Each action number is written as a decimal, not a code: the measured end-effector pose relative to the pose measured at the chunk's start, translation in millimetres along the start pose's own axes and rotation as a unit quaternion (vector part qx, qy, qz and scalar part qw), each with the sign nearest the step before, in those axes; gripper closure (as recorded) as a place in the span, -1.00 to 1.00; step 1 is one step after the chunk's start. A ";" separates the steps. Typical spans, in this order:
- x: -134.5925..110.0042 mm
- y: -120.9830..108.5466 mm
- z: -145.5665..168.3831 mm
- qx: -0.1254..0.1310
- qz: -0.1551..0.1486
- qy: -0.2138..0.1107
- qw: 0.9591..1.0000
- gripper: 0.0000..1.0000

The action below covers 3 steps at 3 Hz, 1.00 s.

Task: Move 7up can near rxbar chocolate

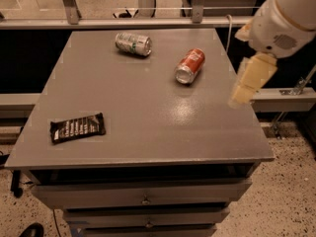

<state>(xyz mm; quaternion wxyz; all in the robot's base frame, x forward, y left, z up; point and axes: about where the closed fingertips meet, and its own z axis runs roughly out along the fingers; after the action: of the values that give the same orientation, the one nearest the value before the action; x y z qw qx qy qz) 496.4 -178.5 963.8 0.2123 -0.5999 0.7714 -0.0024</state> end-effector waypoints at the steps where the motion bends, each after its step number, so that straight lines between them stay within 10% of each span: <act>1: -52.5 -49.4 36.5 0.008 0.009 -0.076 0.997 -1.00; 3: -148.4 -137.7 102.2 0.035 0.045 -0.195 0.979 -1.00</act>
Offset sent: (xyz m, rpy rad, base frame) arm 0.2171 0.1388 0.0056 0.4404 -0.1988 0.0016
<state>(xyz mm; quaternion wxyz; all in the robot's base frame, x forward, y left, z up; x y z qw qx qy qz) 685.6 -53.9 954.5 0.3794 -0.5458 0.7408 0.0972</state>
